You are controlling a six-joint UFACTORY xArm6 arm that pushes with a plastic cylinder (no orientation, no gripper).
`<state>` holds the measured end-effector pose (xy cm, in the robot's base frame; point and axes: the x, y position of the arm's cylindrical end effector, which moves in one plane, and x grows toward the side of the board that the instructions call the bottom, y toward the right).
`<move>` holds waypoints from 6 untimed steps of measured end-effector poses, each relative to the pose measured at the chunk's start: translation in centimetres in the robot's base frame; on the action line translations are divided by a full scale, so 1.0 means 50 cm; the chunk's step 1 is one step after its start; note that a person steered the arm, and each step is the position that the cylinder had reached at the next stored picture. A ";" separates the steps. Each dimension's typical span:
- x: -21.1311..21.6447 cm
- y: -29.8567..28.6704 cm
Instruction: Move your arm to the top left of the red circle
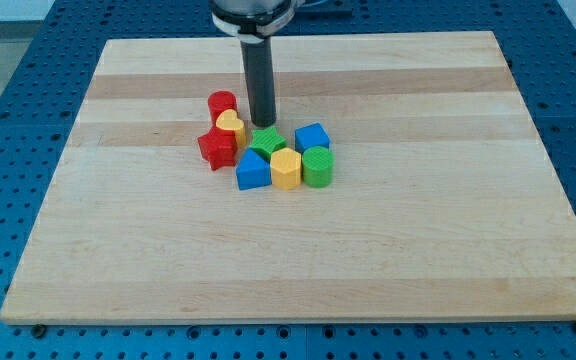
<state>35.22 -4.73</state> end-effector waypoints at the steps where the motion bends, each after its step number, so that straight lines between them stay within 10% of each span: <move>1: -0.118 -0.003; 3: -0.266 -0.154; 6: -0.232 -0.181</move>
